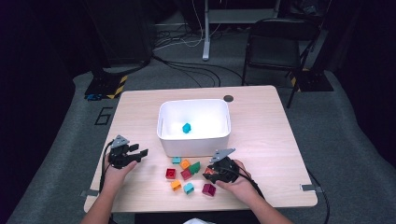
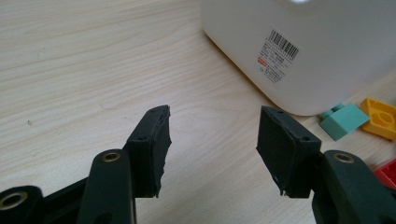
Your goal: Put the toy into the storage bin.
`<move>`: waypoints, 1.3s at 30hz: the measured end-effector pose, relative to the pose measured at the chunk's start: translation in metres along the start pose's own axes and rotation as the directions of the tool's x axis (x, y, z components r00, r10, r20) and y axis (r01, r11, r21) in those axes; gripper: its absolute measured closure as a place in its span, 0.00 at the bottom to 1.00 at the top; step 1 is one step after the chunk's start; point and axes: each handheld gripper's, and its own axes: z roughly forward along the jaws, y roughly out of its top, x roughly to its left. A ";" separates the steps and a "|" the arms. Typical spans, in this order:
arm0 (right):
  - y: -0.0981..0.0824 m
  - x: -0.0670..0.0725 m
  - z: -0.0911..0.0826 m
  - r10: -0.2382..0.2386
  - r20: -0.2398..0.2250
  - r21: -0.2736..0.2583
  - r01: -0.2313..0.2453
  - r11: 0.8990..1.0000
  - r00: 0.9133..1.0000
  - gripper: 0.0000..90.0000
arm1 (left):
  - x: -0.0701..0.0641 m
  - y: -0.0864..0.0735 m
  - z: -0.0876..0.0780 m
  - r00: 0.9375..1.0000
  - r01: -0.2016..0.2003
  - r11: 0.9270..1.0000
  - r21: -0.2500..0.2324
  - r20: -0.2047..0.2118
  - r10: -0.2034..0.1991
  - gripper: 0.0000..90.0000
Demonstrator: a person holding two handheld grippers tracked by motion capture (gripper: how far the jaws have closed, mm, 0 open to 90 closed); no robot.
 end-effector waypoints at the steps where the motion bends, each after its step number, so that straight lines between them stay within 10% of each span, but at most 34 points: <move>1: 0.003 0.000 -0.003 -0.015 -0.005 -0.001 0.015 1.000 1.000 0.64 | 0.000 0.000 0.000 1.000 0.000 1.000 0.000 0.000 0.000 0.48; 39: 0.117 -0.001 -0.086 -0.092 -0.063 -0.107 0.084 0.991 0.994 0.64 | 0.002 0.000 0.000 1.000 0.006 1.000 -0.004 0.006 -0.006 0.49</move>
